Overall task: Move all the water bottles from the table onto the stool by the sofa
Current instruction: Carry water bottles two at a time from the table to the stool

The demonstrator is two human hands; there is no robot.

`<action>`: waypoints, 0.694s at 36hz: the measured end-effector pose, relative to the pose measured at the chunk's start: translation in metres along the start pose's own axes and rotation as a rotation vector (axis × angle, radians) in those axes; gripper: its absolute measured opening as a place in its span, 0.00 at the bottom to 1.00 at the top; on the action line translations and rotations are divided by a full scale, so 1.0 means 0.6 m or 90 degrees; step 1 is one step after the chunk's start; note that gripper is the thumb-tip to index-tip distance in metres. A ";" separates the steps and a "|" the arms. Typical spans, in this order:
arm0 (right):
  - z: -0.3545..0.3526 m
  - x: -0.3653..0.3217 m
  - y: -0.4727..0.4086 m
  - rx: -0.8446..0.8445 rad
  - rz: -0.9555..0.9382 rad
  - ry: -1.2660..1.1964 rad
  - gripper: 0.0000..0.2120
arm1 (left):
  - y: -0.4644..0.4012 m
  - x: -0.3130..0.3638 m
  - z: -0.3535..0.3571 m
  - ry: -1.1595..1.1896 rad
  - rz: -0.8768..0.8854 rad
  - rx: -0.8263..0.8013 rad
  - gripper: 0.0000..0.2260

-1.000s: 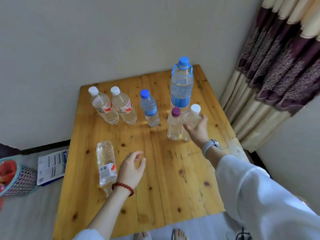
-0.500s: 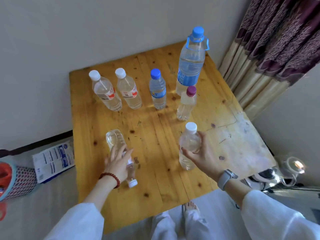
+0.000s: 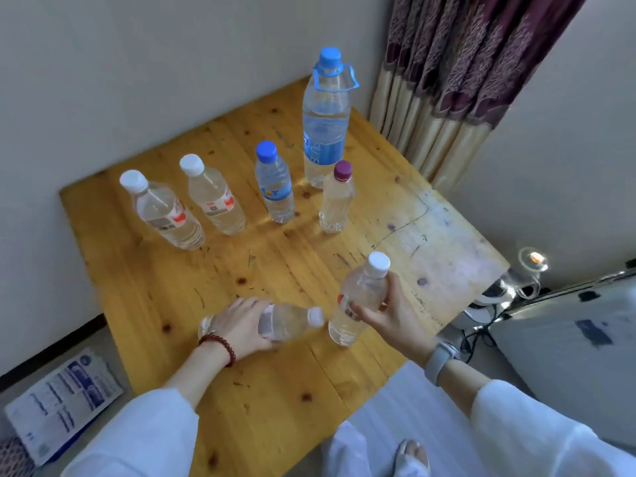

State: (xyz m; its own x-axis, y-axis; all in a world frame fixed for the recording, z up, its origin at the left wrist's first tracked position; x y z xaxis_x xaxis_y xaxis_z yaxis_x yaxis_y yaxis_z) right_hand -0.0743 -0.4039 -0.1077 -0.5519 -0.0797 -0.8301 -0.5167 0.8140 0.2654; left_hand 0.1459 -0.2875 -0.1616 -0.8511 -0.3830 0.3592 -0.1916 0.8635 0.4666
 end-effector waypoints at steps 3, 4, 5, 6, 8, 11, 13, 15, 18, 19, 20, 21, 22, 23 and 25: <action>-0.046 0.021 0.022 0.053 0.029 -0.031 0.27 | 0.001 0.037 -0.031 0.350 -0.047 0.066 0.30; -0.065 0.030 0.032 0.072 0.039 -0.034 0.26 | 0.000 0.059 -0.034 0.448 -0.044 0.073 0.28; -0.085 0.038 0.042 0.092 0.048 -0.044 0.25 | -0.003 0.086 -0.037 0.523 -0.031 0.078 0.28; -0.108 0.044 0.054 0.114 0.052 -0.056 0.26 | -0.007 0.117 -0.041 0.575 -0.011 0.082 0.29; -0.157 0.057 0.082 0.152 0.057 -0.065 0.26 | -0.016 0.186 -0.045 0.638 0.030 0.084 0.29; -0.231 0.085 0.139 0.208 0.074 -0.067 0.26 | -0.024 0.299 -0.040 0.678 0.091 0.079 0.15; -0.276 0.104 0.182 0.244 0.093 -0.072 0.26 | -0.025 0.367 -0.027 0.708 0.108 0.070 0.10; -0.328 0.122 0.244 0.286 0.100 -0.081 0.25 | -0.010 0.459 -0.007 0.734 0.137 0.029 0.12; -0.402 0.158 0.354 0.363 0.096 -0.127 0.24 | 0.038 0.600 0.029 0.704 0.215 -0.034 0.23; -0.423 0.175 0.398 0.388 0.100 -0.147 0.23 | 0.061 0.648 0.045 0.673 0.249 -0.050 0.23; -0.443 0.193 0.444 0.417 0.103 -0.172 0.22 | 0.085 0.696 0.063 0.646 0.285 -0.066 0.22; -0.462 0.212 0.493 0.449 0.106 -0.197 0.22 | 0.112 0.746 0.084 0.628 0.321 -0.087 0.22; -0.478 0.232 0.541 0.479 0.112 -0.216 0.23 | 0.140 0.793 0.109 0.614 0.352 -0.112 0.21; -0.493 0.253 0.591 0.509 0.123 -0.230 0.23 | 0.171 0.838 0.136 0.599 0.375 -0.141 0.19; -0.522 0.295 0.694 0.568 0.154 -0.237 0.24 | 0.233 0.922 0.197 0.568 0.412 -0.194 0.17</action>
State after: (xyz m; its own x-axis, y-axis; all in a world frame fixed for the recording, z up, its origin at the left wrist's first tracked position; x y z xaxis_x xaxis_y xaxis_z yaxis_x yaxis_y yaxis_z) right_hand -0.5924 -0.2592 0.0095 -0.2577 0.2062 -0.9440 0.3482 0.9311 0.1083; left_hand -0.4095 -0.3398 0.0065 -0.0733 -0.0974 0.9925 0.3869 0.9145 0.1184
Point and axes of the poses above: each hand's wrist, its own y-axis away from the middle knuckle, its own z-axis out of the palm, x = y × z, the point moved 10 cm from there along -y, towards the middle knuckle, and after that the axes turned 10 degrees about y, right-handed, at the moved point
